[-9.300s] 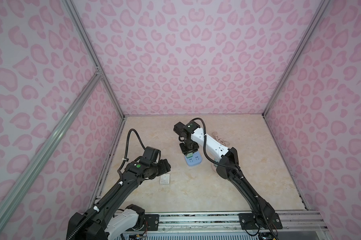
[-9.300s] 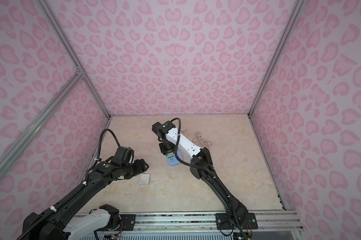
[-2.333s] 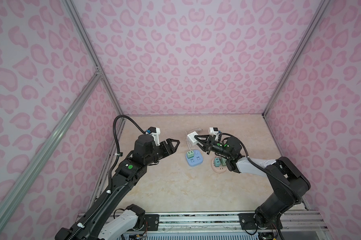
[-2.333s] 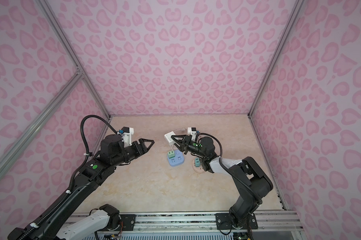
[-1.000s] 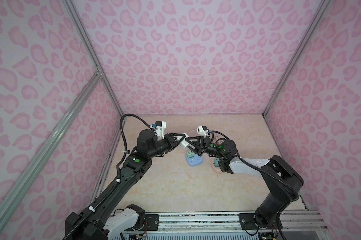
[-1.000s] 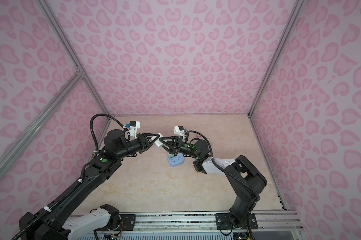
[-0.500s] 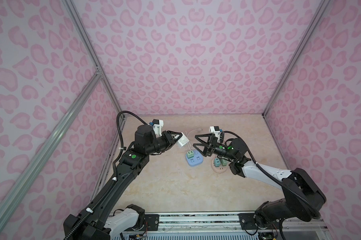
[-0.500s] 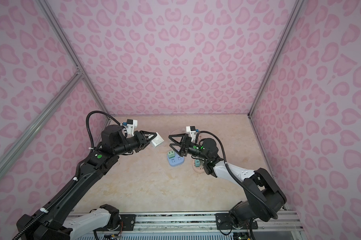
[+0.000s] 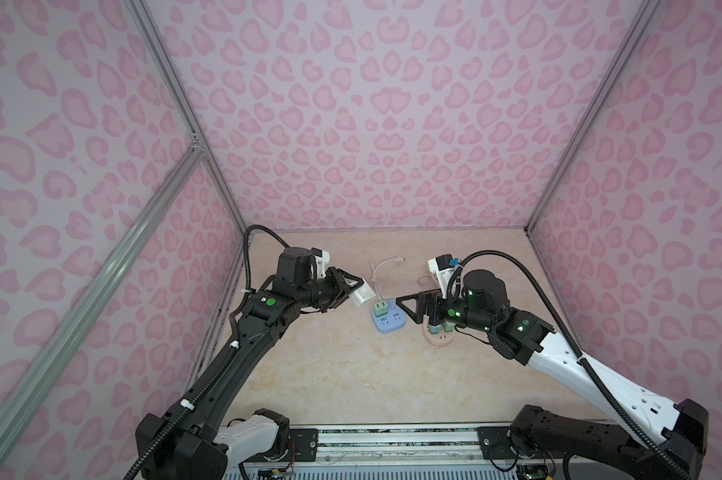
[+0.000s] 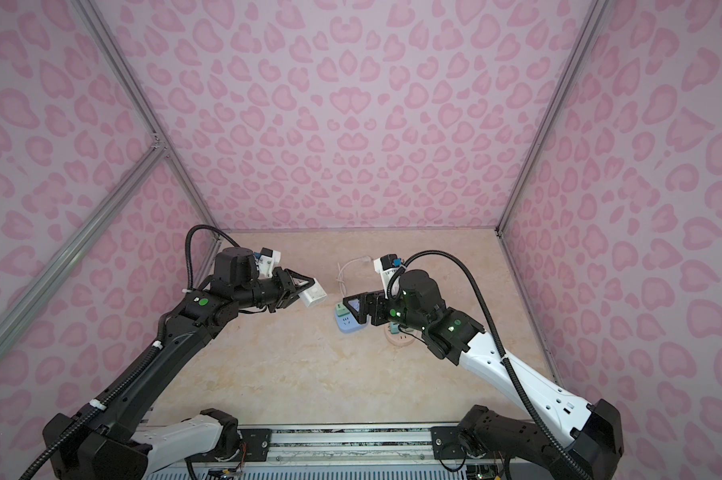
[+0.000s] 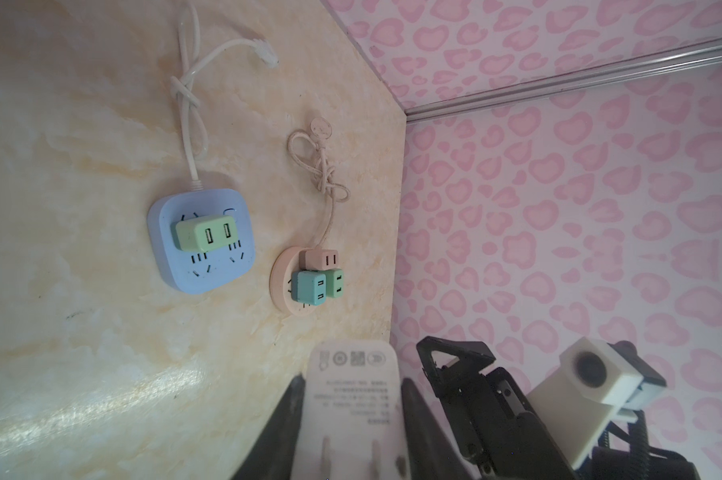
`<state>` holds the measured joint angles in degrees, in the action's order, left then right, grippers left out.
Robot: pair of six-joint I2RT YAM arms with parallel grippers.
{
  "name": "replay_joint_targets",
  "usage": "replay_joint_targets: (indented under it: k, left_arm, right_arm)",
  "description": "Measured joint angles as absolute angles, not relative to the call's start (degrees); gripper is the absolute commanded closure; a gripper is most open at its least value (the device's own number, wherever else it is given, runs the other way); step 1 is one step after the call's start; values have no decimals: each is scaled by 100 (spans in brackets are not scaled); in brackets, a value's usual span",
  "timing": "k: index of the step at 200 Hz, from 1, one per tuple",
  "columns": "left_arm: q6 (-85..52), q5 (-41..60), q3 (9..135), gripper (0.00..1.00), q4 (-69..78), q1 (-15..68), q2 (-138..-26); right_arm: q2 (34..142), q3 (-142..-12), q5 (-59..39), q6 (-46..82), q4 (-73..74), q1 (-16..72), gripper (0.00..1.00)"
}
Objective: Insert the plug
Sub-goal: 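Pass the white adapter from the left gripper to the right gripper, then rotate the white adapter with the right gripper, prongs downward, over the blue strip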
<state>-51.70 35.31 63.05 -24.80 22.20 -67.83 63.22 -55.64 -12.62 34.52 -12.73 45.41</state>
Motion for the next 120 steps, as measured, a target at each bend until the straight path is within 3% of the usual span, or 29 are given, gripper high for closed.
replay_joint_targets:
  k: [120]
  left_arm:
    - [-5196, 3603, 6226, 97, -2757, 2220, -6845]
  right_arm:
    - [6718, -5850, -78, 2082, -2418, 5395, 21]
